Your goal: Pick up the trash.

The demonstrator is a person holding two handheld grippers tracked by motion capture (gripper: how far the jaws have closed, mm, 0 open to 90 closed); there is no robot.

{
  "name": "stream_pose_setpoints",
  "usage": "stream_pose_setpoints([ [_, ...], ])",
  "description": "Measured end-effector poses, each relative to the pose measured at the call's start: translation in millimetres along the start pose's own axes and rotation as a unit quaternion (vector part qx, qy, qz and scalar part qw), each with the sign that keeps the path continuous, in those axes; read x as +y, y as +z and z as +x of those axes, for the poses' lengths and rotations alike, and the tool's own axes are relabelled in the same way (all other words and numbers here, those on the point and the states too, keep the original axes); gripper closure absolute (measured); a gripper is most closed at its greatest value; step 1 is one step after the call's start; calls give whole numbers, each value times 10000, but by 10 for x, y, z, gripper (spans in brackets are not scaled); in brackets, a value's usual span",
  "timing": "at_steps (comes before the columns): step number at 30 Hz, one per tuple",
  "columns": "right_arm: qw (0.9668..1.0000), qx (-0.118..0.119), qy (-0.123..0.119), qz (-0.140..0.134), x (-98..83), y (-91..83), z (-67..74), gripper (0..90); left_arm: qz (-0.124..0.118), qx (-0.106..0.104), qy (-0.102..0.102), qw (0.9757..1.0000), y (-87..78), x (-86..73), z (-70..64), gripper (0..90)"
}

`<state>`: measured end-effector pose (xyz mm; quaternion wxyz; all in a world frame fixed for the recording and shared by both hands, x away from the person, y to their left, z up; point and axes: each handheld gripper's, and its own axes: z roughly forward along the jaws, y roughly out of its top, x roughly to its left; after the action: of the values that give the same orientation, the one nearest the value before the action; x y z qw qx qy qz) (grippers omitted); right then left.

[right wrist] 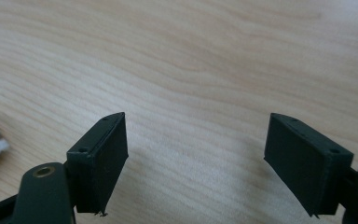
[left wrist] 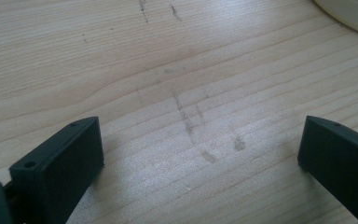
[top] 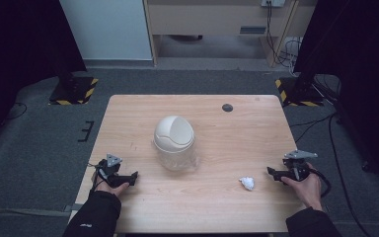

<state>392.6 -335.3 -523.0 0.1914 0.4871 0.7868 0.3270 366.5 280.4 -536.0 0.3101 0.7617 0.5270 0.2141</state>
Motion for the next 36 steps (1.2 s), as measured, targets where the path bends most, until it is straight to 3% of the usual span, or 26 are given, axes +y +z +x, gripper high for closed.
stream_pose_setpoints([
  [10,9991,-14,-32,-433,71,-95,18,207,-2,-16,5,10000,0,1,2,0],
  [17,9983,34,-48,-575,102,-142,14,209,-3,-27,17,10000,0,1,1,0],
  [28,9927,178,-24,-1192,262,-325,87,216,2,-52,51,10000,1,1,-2,0],
  [36,9887,196,-24,-1484,357,-450,106,217,6,-49,60,10000,2,3,-2,0],
])
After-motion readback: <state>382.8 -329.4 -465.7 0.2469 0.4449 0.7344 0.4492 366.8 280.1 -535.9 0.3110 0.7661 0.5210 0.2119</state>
